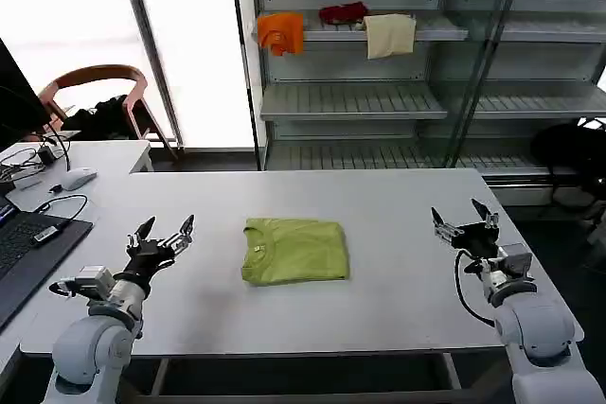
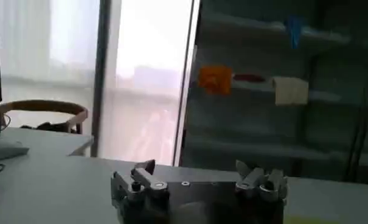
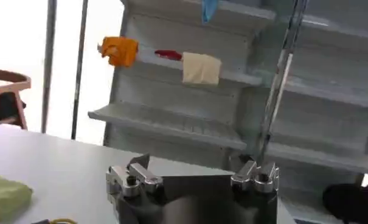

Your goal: Fold and organize the clothes.

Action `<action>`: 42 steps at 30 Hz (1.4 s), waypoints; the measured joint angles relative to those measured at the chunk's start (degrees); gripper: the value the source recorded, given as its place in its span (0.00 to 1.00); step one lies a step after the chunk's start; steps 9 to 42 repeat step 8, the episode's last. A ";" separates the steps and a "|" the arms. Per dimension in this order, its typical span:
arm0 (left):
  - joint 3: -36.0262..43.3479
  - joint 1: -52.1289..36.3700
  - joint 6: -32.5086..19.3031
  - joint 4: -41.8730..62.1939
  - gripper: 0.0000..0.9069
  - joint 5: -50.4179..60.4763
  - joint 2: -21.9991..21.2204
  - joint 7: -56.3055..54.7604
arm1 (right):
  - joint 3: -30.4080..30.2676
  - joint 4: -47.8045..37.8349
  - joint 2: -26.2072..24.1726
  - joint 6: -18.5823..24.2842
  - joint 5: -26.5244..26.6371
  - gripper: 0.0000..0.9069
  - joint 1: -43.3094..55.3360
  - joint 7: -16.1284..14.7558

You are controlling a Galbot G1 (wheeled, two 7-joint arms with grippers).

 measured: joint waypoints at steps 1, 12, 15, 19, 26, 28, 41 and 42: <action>0.13 0.10 -0.23 0.05 1.00 -0.02 0.13 0.15 | 0.14 -0.19 -0.08 0.21 0.51 1.00 -0.12 -0.59; 1.22 0.23 -3.67 0.98 1.00 0.94 0.50 -0.27 | 0.77 -1.07 -0.39 1.26 3.53 1.00 -0.70 -4.20; 1.22 0.23 -3.67 0.98 1.00 0.94 0.50 -0.27 | 0.77 -1.07 -0.39 1.26 3.53 1.00 -0.70 -4.20; 1.22 0.23 -3.67 0.98 1.00 0.94 0.50 -0.27 | 0.77 -1.07 -0.39 1.26 3.53 1.00 -0.70 -4.20; 1.22 0.23 -3.67 0.98 1.00 0.94 0.50 -0.27 | 0.77 -1.07 -0.39 1.26 3.53 1.00 -0.70 -4.20; 1.22 0.23 -3.67 0.98 1.00 0.94 0.50 -0.27 | 0.77 -1.07 -0.39 1.26 3.53 1.00 -0.70 -4.20; 1.22 0.23 -3.67 0.98 1.00 0.94 0.50 -0.27 | 0.77 -1.07 -0.39 1.26 3.53 1.00 -0.70 -4.20; 1.22 0.23 -3.67 0.98 1.00 0.94 0.50 -0.27 | 0.77 -1.07 -0.39 1.26 3.53 1.00 -0.70 -4.20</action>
